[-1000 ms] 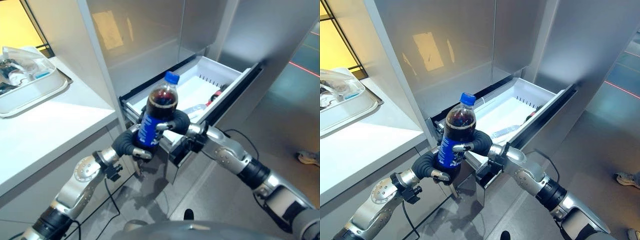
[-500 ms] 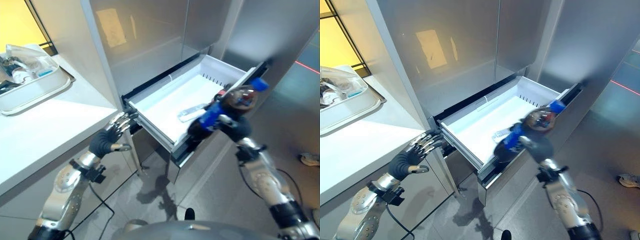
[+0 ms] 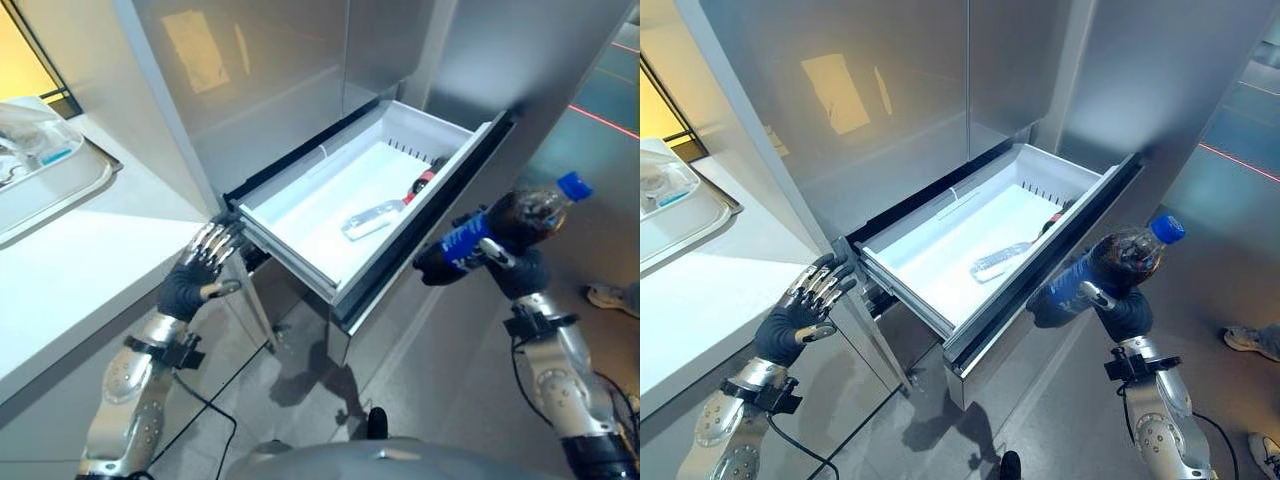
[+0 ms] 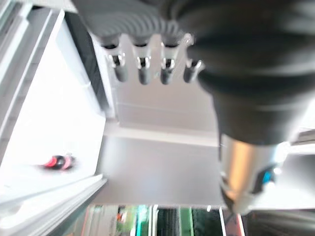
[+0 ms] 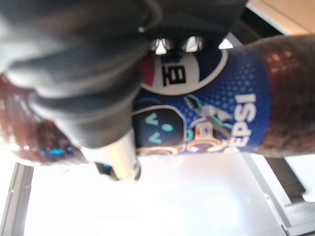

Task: Take the drinks into the refrigerator

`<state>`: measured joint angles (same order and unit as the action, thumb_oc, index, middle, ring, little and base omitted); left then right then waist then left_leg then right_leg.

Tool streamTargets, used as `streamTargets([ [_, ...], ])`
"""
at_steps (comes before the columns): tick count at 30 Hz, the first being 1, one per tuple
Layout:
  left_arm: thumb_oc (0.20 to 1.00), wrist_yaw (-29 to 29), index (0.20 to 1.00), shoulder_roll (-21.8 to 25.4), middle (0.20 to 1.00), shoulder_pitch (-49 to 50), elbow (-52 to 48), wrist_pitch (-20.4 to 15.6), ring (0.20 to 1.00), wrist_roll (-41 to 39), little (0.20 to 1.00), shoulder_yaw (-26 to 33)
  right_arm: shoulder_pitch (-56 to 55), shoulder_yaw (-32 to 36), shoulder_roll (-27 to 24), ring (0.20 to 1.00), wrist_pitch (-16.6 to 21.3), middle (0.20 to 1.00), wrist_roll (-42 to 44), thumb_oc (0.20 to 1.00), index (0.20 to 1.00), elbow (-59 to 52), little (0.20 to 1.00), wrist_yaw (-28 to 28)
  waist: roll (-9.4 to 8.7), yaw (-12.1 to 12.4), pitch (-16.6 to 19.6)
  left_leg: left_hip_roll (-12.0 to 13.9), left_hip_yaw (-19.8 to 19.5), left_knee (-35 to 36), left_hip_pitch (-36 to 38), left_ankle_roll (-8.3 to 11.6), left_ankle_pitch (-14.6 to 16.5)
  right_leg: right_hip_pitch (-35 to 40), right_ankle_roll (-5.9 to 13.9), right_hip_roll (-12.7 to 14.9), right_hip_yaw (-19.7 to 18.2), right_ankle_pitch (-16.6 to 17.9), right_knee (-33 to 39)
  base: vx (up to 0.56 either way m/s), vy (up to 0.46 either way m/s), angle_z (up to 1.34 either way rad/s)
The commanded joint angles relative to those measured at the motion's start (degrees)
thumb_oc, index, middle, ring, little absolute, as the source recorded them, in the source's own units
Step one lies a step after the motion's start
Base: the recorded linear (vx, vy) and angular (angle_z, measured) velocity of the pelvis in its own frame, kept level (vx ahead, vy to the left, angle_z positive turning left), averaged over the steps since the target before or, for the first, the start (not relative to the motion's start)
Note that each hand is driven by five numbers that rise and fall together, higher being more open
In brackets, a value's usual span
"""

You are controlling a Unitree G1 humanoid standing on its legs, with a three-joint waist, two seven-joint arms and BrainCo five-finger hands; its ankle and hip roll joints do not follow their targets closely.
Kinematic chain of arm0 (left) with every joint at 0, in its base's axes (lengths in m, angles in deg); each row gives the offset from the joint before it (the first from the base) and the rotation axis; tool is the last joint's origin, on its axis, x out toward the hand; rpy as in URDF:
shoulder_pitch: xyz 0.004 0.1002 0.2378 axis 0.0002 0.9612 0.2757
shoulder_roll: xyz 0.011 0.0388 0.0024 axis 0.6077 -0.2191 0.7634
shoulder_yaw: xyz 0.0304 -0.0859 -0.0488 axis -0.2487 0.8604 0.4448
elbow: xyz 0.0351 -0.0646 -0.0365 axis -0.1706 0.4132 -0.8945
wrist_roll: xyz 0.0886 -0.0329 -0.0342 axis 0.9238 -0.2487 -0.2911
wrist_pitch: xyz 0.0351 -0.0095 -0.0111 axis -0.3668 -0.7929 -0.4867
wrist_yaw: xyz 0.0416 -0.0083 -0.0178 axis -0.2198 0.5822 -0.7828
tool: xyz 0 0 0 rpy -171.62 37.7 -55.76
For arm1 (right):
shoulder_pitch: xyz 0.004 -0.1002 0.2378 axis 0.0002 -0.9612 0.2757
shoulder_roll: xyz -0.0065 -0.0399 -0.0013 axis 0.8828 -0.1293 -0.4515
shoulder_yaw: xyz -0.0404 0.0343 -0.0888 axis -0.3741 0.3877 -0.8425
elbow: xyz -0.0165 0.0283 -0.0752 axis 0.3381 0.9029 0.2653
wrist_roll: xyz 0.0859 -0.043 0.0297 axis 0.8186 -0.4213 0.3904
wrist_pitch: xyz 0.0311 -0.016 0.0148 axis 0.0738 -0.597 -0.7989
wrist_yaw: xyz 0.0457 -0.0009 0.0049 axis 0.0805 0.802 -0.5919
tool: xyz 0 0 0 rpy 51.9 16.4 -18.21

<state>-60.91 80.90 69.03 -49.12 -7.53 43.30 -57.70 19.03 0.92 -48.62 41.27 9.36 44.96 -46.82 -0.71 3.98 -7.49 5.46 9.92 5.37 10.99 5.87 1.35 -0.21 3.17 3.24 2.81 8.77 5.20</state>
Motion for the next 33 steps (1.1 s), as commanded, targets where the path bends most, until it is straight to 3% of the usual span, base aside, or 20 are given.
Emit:
streamTargets([
  [1, 1.0, 0.53, 1.0, 1.27, 1.0, -0.58, -1.35, -3.93, 1.0, 0.18, 1.0, 1.49, 6.2, 8.47, -0.68, 0.2, 7.73, 0.2, -1.72, 0.2, 0.2, -10.48, 0.2, 0.07, -1.71, 0.5, 0.11, -4.07, -2.73, -0.37, -0.78, -5.58, 3.66, 2.49, 3.23, 1.03, 0.84, -7.84, -7.18, 0.01, -0.011, -0.03],
  [12, 1.0, 0.57, 1.0, 2.53, 1.0, -0.28, -3.09, -4.3, 1.0, 1.88, 1.0, 1.69, 9.59, 10.57, -3.49, 0.2, 9.69, 0.2, -9.22, 0.2, 0.2, -9.7, 0.2, 4.63, -2.18, 1.13, -0.15, -3.95, -2.52, -0.37, -0.89, -5.58, 3.76, 2.58, 3.26, 0.84, 0.65, -7.57, -6.56, 0.0, -0.002, -0.01],
  [18, 1.0, 0.68, 1.0, 4.5, 1.0, 0.02, -3.92, -4.18, 1.0, 1.32, 1.0, 1.91, 16.52, 6.73, -8.7, 0.2, 9.45, 0.2, -11.61, 0.2, 0.2, -6.78, 0.2, 6.56, -2.17, 2.5, -0.48, -4.08, -2.34, -0.37, -0.8, -5.67, 3.77, 2.53, 3.31, 0.91, 0.46, -7.3, -6.47, 0.0, -0.002, -0.03],
  [22, 1.0, -0.29, 1.0, 6.22, 1.0, 0.76, -4.74, -3.78, 1.0, 0.32, 1.0, 1.15, 24.58, 3.29, -15.68, 0.2, 9.07, 0.2, -13.4, 0.2, 0.2, -5.09, 0.2, 8.3, -2.14, 3.53, -1.46, -4.15, -2.52, -0.37, -1.35, -5.8, 3.37, 1.45, 3.38, 1.12, 0.6, -7.22, -7.3, 0.0, 0.0, 0.0],
  [33, 1.0, 0.94, 1.0, 9.16, 1.0, -0.18, -7.1, -3.86, 1.0, -1.47, 1.0, 0.38, 41.72, -8.4, -23.65, 0.2, 7.51, 0.2, -16.54, 0.2, 0.2, 2.04, 0.2, 11.81, -2.29, 5.75, -4.53, -3.98, -4.07, -0.44, -4.14, -5.47, 1.67, -0.7, 2.93, 1.11, 2.25, -7.16, -8.36, -0.04, -0.013, 0.02],
])
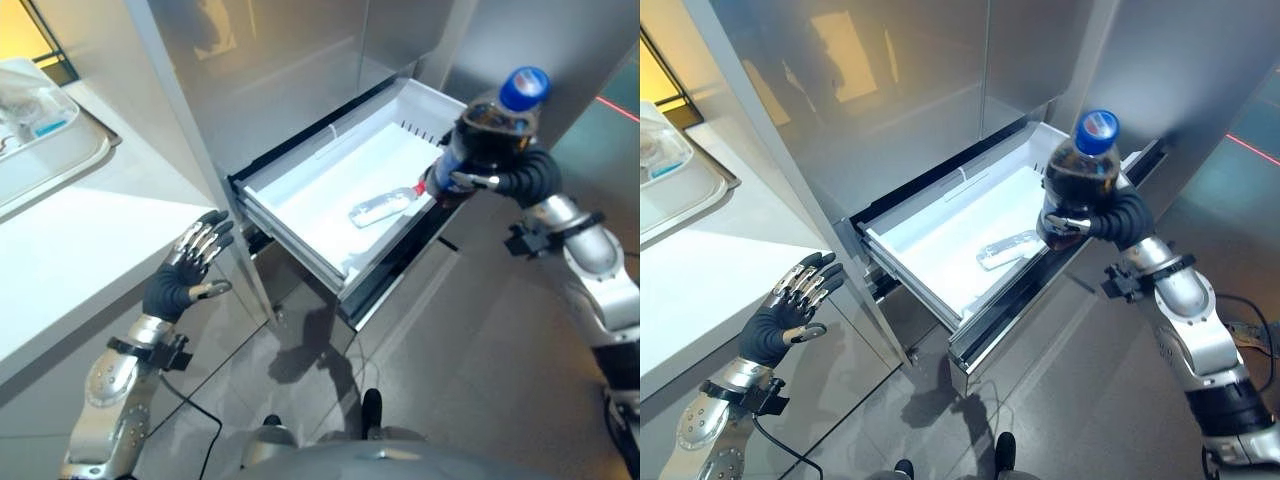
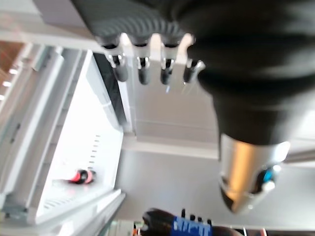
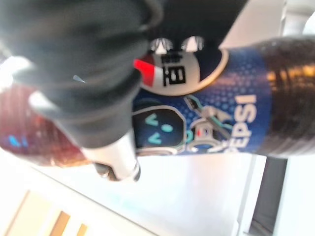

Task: Take the drinks into the refrigerator

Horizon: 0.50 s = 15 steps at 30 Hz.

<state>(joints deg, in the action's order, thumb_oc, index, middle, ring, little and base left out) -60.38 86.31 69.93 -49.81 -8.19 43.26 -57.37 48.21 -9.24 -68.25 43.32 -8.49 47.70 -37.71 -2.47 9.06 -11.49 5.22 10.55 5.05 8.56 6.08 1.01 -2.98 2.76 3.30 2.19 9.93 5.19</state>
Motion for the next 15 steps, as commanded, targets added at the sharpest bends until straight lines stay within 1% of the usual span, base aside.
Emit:
streamTargets([
  [1, 1.0, 0.48, 1.0, 4.0, 1.0, -1.24, -6.45, -3.13, 1.0, -1.64, 1.0, -0.26, 13.79, 0.94, -4.55, 0.2, 5.22, 0.2, 0.85, 0.2, 0.2, 0.38, 0.2, 2.98, -0.56, 1.0, -0.8, -3.71, -4.8, -0.15, -1.97, -5.67, 1.89, 1.89, 3.31, 1.03, 3.01, -8.31, -8.36, -0.03, -0.021, 0.09],
  [3, 1.0, 0.47, 1.0, 4.23, 1.0, -1.4, -6.62, -3.03, 1.0, -2.06, 1.0, -0.67, 17.06, -1.94, -5.51, 0.2, 4.9, 0.2, 0.99, 0.2, 0.2, 4.18, 0.2, 3.05, -0.56, 1.5, -1.43, -3.72, -5.06, -0.28, -2.7, -5.61, 1.6, 1.36, 3.24, 1.06, 3.24, -8.23, -8.4, -0.04, -0.02, 0.07],
  [7, 1.0, 0.61, 1.0, 4.63, 1.0, -1.65, -7.5, -3.31, 1.0, -2.89, 1.0, -1.22, 20.57, -5.46, -7.46, 0.2, 4.16, 0.2, 0.54, 0.2, 0.2, 7.76, 0.2, 2.69, -0.41, 2.15, -2.48, -3.69, -5.66, -0.46, -3.91, -5.53, 1.04, 0.43, 3.17, 1.12, 3.83, -8.13, -8.78, -0.03, -0.015, 0.09],
  [14, 1.0, 0.77, 1.0, 5.66, 1.0, -3.03, -8.79, -3.72, 1.0, -4.41, 1.0, -3.17, 27.22, -11.73, -7.09, 0.2, 2.88, 0.2, -0.7, 0.2, 0.2, 18.57, 0.2, 3.36, 0.02, 3.45, -4.22, -3.77, -7.14, -0.92, -6.11, -5.52, 0.27, -1.56, 3.0, 1.55, 4.83, -8.49, -10.53, -0.03, -0.01, 0.11],
  [15, 1.0, 0.76, 1.0, 5.62, 1.0, -3.03, -8.78, -3.72, 1.0, -4.4, 1.0, -3.15, 27.32, -11.82, -7.09, 0.2, 2.9, 0.2, -0.69, 0.2, 0.2, 18.63, 0.2, 3.36, 0.03, 3.4, -4.22, -3.77, -7.16, -0.92, -6.13, -5.52, 0.27, -1.58, 3.0, 1.56, 4.84, -8.5, -10.55, -0.05, -0.004, 0.13],
])
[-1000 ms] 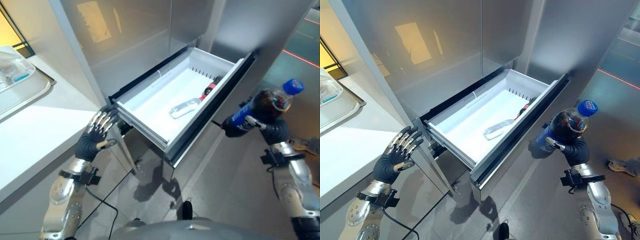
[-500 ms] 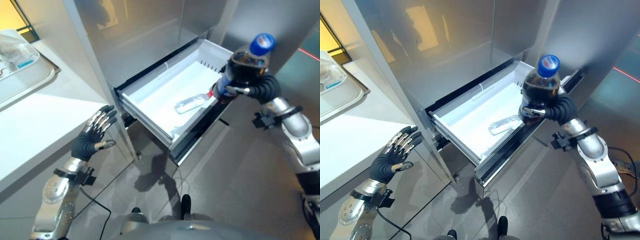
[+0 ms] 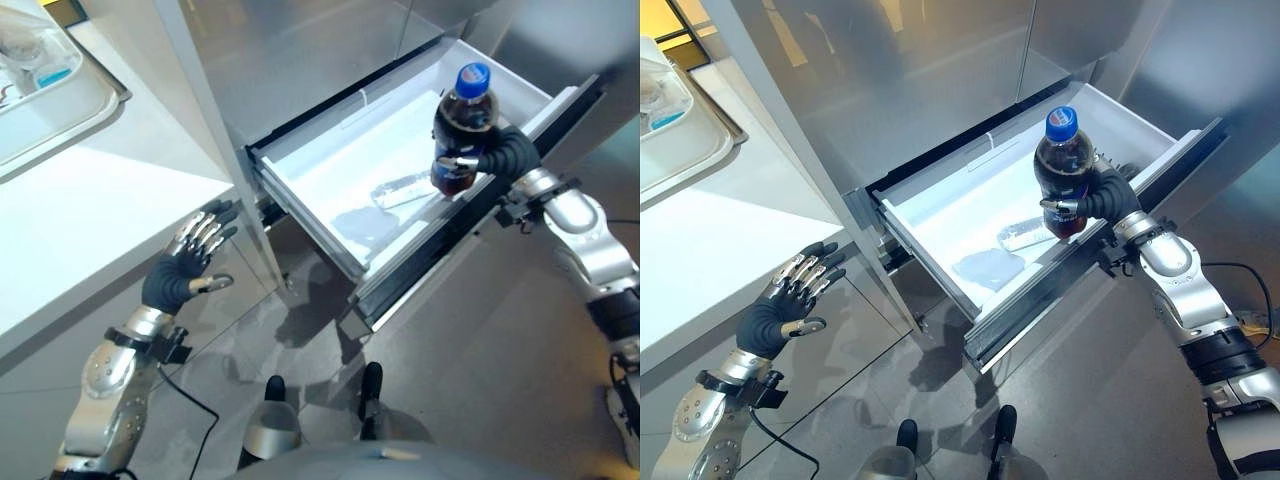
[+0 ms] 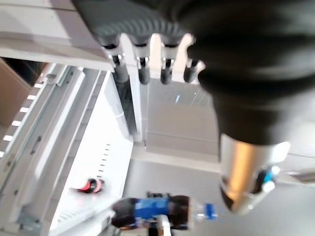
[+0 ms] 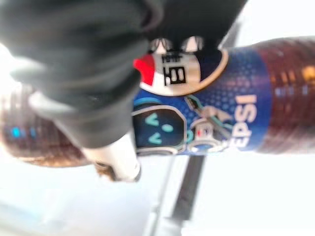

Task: Take the drinks into the refrigerator

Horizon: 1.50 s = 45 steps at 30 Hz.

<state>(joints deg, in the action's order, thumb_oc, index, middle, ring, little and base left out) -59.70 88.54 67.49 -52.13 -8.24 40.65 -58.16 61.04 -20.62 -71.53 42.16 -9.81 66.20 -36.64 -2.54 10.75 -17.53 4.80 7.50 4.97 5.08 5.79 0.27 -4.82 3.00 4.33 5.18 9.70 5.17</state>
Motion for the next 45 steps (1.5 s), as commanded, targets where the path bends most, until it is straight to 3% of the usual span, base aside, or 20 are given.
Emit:
streamTargets([
  [1, 1.0, 0.2, 1.0, 3.9, 1.0, -1.3, -6.91, -3.75, 1.0, -2.03, 1.0, -3.13, 17.26, -2.78, -3.68, 0.2, 3.69, 0.2, -0.37, 0.2, 0.2, 4.2, 0.2, 2.65, 0.32, 2.19, 1.07, -3.38, -4.52, -1.12, -3.53, -5.22, 0.74, -0.65, 2.62, 0.69, 2.13, -8.42, -11.34, -0.06, -0.01, 0.07],
  [14, 1.0, 1.01, 1.0, 6.69, 1.0, -4.17, -8.59, -4.17, 1.0, -3.01, 1.0, -6.26, 32.26, -14.52, -1.19, 0.2, 0.36, 0.2, -4.02, 0.2, 0.2, 24.14, 0.2, 2.77, 1.56, 4.4, -4.1, -3.23, -8.07, -4.74, -11.06, -4.93, -0.75, -7.36, 2.05, 1.74, 4.89, -9.04, -16.8, -0.07, -0.027, 0.17],
  [22, 1.0, 2.59, 1.0, 6.79, 1.0, -4.89, -8.88, -4.45, 1.0, -2.25, 1.0, -6.67, 36.47, -17.82, 1.25, 0.2, -0.4, 0.2, -5.74, 0.2, 0.2, 25.42, 0.2, 2.72, 1.67, 4.92, -6.42, -3.03, -9.64, -5.4, -13.15, -4.71, -1.42, -8.99, 1.66, 1.94, 5.99, -9.52, -18.42, -0.04, -0.028, 0.09],
  [37, 1.0, 6.11, 1.0, 5.47, 1.0, -6.42, -8.13, -4.58, 1.0, -0.13, 1.0, -6.83, 36.26, -19.77, 12.4, 0.2, -1.76, 0.2, -4.81, 0.2, 0.2, 26.17, 0.2, 2.38, 0.45, 5.77, -9.21, -2.57, -10.3, -4.38, -13.89, -4.52, -2.02, -9.74, 1.25, 1.5, 6.76, -9.46, -18.15, -0.01, -0.007, 0.05],
  [45, 1.0, 7.11, 1.0, 4.97, 1.0, -7.27, -7.77, -4.41, 1.0, 0.75, 1.0, -6.86, 36.14, -22.58, 16.48, 0.2, -3.59, 0.2, -11.29, 0.2, 0.2, 29.44, 0.2, 1.5, -0.43, 6.21, -10.38, -2.52, -10.03, -4.32, -14.75, -4.5, -2.06, -10.31, 1.36, 1.21, 6.59, -8.95, -17.69, 0.0, 0.0, 0.0],
])
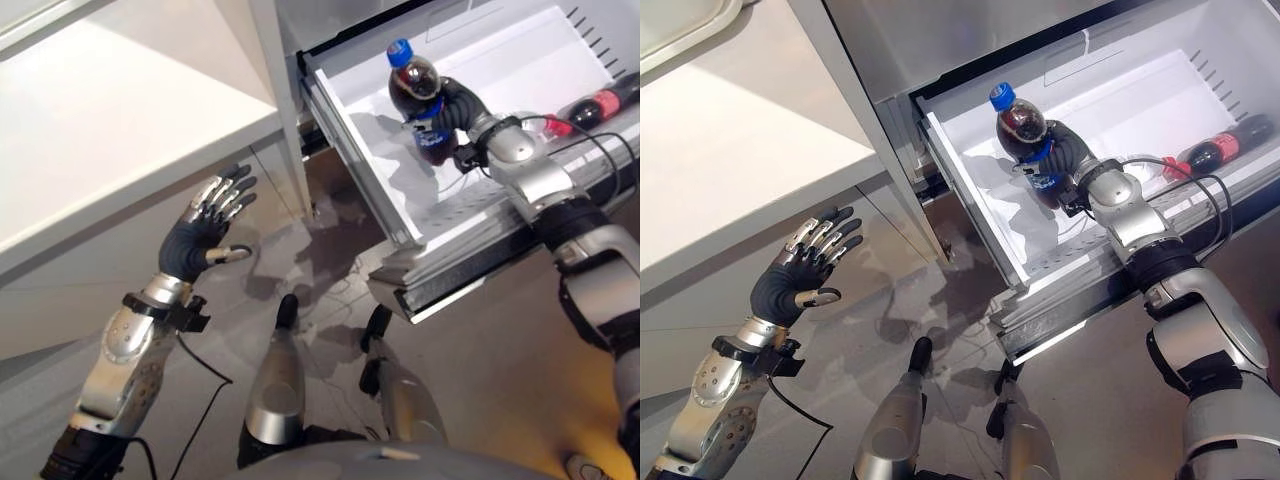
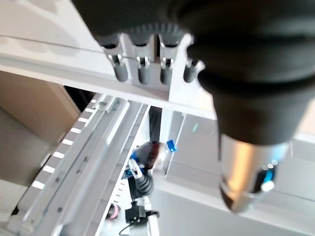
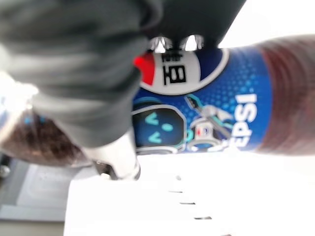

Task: Take the drinks into the refrigerator

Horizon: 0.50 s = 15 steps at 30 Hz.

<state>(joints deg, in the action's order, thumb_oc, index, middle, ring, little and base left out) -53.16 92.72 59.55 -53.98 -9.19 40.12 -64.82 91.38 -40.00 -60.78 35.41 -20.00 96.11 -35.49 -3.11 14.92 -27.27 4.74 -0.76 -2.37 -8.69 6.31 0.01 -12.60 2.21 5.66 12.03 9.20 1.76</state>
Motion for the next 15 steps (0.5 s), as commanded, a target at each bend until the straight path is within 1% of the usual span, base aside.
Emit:
streamTargets([
  [1, 1.0, 0.73, 1.0, 0.74, 1.0, 0.63, -5.76, -3.48, 1.0, 1.46, 1.0, -0.09, 5.91, -3.64, 6.21, 0.2, 2.94, 0.2, -2.08, 0.2, 0.2, 0.02, 0.2, 0.11, 0.02, 2.11, -0.77, -2.47, -1.67, 3.03, -1.04, -5.01, -1.79, -2.59, 2.16, -0.16, -0.29, -8.36, -14.17, 0.0, 0.0, 0.0],
  [6, 1.0, 1.34, 1.0, 0.12, 1.0, 0.56, -5.67, -3.23, 1.0, 2.12, 1.0, 0.08, 6.16, -4.91, 8.34, 0.2, 1.61, 0.2, -5.42, 0.2, 0.2, 2.34, 0.2, -0.74, -0.53, 2.12, -1.19, -2.42, -1.45, 3.12, -1.09, -5.07, -1.67, -2.72, 2.13, -0.39, -0.51, -8.21, -13.83, 0.0, 0.0, 0.0],
  [7, 1.0, 1.55, 1.0, 0.04, 1.0, 0.58, -5.56, -3.12, 1.0, 2.54, 1.0, 0.31, 6.51, -5.82, 9.57, 0.2, 0.93, 0.2, -7.73, 0.2, 0.2, 4.64, 0.2, -1.36, -0.73, 2.16, -1.31, -2.4, -1.34, 3.28, -1.1, -5.05, -1.66, -2.68, 2.08, -0.55, -0.72, -8.23, -13.52, 0.0, 0.0, 0.0],
  [12, 1.0, 2.18, 1.0, -0.14, 1.0, 0.85, -5.56, -2.83, 1.0, 3.09, 1.0, 1.09, 7.93, -6.49, 11.78, 0.2, 0.06, 0.2, -11.53, 0.2, 0.2, 9.05, 0.2, -0.85, -1.12, 1.97, -1.57, -2.27, -1.07, 3.6, -1.0, -5.02, -1.66, -2.85, 2.03, -0.82, -0.97, -8.08, -13.33, 0.0, 0.0, 0.0],
  [13, 1.0, 2.46, 1.0, -0.33, 1.0, 0.94, -5.69, -2.63, 1.0, 3.18, 1.0, 1.3, 8.54, -6.28, 13.28, 0.2, -0.39, 0.2, -13.44, 0.2, 0.2, 11.87, 0.2, -0.01, -1.09, 1.91, -1.67, -2.26, -0.95, 3.78, -0.92, -5.01, -1.69, -2.8, 2.04, -0.9, -1.06, -8.06, -13.17, 0.0, 0.0, 0.0],
  [14, 1.0, 2.47, 1.0, -0.32, 1.0, 0.97, -5.69, -2.62, 1.0, 3.18, 1.0, 1.35, 8.61, -6.29, 13.4, 0.2, -0.33, 0.2, -13.49, 0.2, 0.2, 12.0, 0.2, 0.03, -1.13, 1.89, -1.68, -2.25, -0.93, 3.8, -0.9, -5.01, -1.69, -2.8, 2.04, -0.91, -1.08, -8.06, -13.16, -0.02, 0.016, -0.03],
  [15, 1.0, 2.84, 1.0, -0.42, 1.0, 1.1, -5.76, -2.41, 1.0, 3.29, 1.0, 1.77, 9.51, -7.29, 14.06, 0.2, -0.53, 0.2, -18.14, 0.2, 0.2, 13.71, 0.2, 0.28, -1.23, 1.9, -1.86, -2.24, -0.8, 3.9, -0.87, -5.03, -1.66, -2.9, 2.07, -0.99, -1.18, -7.95, -13.05, 0.0, 0.0, 0.0],
])
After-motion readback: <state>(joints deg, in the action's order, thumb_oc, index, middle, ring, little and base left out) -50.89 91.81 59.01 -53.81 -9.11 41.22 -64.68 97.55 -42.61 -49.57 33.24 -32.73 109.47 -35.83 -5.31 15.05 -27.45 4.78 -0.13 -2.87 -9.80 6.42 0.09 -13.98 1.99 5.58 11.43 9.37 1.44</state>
